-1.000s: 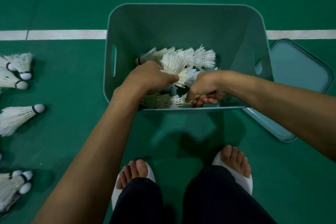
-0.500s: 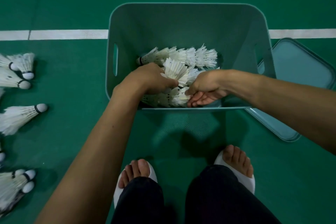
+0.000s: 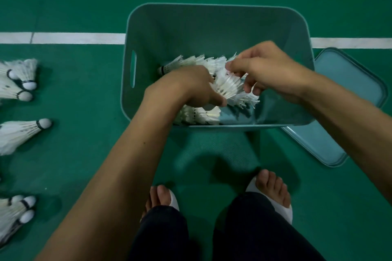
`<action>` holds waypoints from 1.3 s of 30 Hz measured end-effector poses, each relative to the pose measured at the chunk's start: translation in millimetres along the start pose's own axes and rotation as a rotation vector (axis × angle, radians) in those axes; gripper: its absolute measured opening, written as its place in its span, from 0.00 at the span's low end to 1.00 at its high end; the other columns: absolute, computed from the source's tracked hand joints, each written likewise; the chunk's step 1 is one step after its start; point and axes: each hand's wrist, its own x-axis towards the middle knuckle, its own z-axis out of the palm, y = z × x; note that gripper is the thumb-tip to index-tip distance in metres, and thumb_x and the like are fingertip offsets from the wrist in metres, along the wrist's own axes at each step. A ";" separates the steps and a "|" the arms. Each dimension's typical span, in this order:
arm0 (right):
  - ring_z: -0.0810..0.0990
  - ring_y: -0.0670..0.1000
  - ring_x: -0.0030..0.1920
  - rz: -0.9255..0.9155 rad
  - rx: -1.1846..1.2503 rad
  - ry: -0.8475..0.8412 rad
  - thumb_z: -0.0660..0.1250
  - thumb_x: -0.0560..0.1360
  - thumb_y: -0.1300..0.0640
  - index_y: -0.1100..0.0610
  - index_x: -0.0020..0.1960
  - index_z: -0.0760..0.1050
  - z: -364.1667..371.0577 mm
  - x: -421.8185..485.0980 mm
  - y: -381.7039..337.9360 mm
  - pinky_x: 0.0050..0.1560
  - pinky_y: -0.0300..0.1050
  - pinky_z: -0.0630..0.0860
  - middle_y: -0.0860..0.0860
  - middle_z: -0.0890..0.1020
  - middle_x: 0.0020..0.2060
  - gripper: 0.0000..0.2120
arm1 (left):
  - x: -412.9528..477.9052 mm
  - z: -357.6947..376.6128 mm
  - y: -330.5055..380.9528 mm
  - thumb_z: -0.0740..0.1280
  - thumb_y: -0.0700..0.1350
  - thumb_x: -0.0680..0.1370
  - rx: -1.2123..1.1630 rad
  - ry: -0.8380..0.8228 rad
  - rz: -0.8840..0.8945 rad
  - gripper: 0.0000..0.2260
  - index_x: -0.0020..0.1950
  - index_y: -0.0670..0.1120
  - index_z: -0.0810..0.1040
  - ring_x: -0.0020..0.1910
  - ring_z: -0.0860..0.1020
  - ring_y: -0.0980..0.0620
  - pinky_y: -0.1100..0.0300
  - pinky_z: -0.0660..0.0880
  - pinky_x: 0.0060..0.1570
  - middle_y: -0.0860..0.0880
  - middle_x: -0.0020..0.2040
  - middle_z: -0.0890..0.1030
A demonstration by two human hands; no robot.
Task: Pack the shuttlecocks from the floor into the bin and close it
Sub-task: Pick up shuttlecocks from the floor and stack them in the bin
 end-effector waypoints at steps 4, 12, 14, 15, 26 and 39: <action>0.71 0.43 0.21 0.033 -0.118 -0.060 0.78 0.73 0.56 0.59 0.38 0.80 -2.8 -1.4 -0.2 0.26 0.39 0.66 0.44 0.75 0.20 0.10 | 0.3 5.1 4.6 0.74 0.63 0.72 -0.065 -0.007 0.033 0.19 0.53 0.51 0.82 0.47 0.76 0.49 0.57 0.68 0.45 0.52 0.50 0.78; 0.77 0.48 0.20 0.339 -0.425 -0.006 0.80 0.70 0.59 0.64 0.40 0.85 -0.7 -13.8 18.7 0.29 0.41 0.76 0.54 0.83 0.24 0.08 | 1.1 14.8 -22.6 0.68 0.47 0.78 -0.208 0.103 -0.050 0.16 0.64 0.43 0.79 0.50 0.75 0.48 0.58 0.68 0.47 0.44 0.64 0.79; 0.81 0.48 0.22 0.354 -0.428 0.011 0.79 0.72 0.60 0.63 0.43 0.84 8.3 -10.2 16.8 0.30 0.42 0.77 0.54 0.84 0.26 0.07 | -0.1 13.1 -21.5 0.67 0.45 0.78 -0.242 0.106 -0.058 0.16 0.64 0.43 0.78 0.46 0.75 0.49 0.59 0.68 0.42 0.43 0.62 0.80; 0.83 0.49 0.24 0.365 -0.395 0.015 0.78 0.73 0.61 0.63 0.45 0.83 12.5 -7.2 16.5 0.29 0.43 0.78 0.55 0.85 0.28 0.06 | 0.0 12.4 -20.6 0.67 0.44 0.78 -0.247 0.102 -0.060 0.16 0.66 0.44 0.78 0.48 0.76 0.48 0.59 0.69 0.43 0.44 0.63 0.79; 0.79 0.52 0.35 0.668 0.063 -0.345 0.64 0.80 0.65 0.61 0.45 0.74 38.2 26.2 38.1 0.29 0.37 0.80 0.56 0.80 0.37 0.06 | 5.7 15.4 -21.1 0.69 0.49 0.78 -0.232 0.025 -0.084 0.18 0.66 0.45 0.77 0.62 0.76 0.45 0.56 0.70 0.54 0.46 0.69 0.76; 0.74 0.46 0.16 0.306 -0.573 -0.158 0.78 0.73 0.49 0.62 0.42 0.80 30.9 20.5 10.5 0.21 0.34 0.70 0.51 0.82 0.25 0.17 | -2.6 13.6 -1.1 0.69 0.60 0.79 -0.664 0.277 -0.018 0.18 0.52 0.44 0.80 0.39 0.77 0.52 0.57 0.73 0.40 0.50 0.41 0.80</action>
